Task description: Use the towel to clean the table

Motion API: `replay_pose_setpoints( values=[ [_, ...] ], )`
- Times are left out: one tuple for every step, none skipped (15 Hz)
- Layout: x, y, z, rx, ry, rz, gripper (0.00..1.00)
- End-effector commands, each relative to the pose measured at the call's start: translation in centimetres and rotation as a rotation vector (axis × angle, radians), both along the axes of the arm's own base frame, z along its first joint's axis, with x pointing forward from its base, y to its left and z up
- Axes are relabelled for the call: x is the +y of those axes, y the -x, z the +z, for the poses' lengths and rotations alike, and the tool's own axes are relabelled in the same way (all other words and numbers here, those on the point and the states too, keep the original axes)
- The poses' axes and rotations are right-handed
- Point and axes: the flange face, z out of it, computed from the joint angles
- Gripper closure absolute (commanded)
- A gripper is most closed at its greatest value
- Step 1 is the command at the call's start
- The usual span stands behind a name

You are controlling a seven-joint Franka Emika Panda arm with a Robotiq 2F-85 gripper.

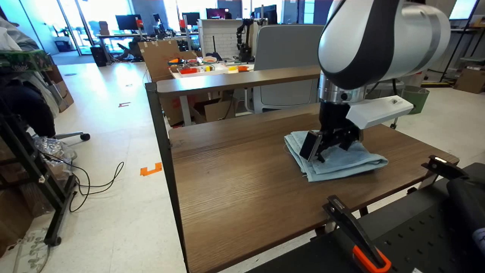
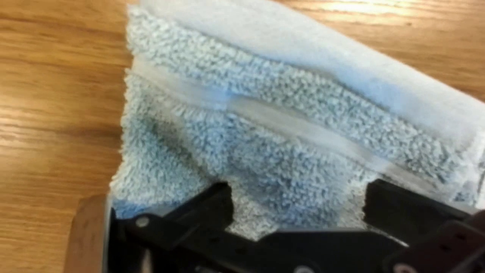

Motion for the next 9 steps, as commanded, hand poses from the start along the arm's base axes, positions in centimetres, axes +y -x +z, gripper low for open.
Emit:
replay_pose_setpoints(
  values=[
    [-5.4,0.8,-3.0,0.084,0.129,-0.097,0.0],
    [-7.5,1.2,-3.3,0.097,0.151,-0.131,0.0],
    [-9.7,1.8,-3.3,0.101,0.185,-0.159,0.0],
    [-11.5,2.0,-3.1,0.115,0.215,-0.182,0.0],
    [-13.2,2.4,-2.5,0.126,0.249,-0.203,0.0],
    [-14.8,2.7,-2.4,0.14,0.28,-0.226,0.0],
    [-16.2,3.1,-2.1,0.158,0.314,-0.249,0.0],
    [-17.4,3.4,-2.2,0.18,0.345,-0.272,0.0],
    [-18.3,3.8,-2.2,0.205,0.371,-0.296,0.0]
  ],
)
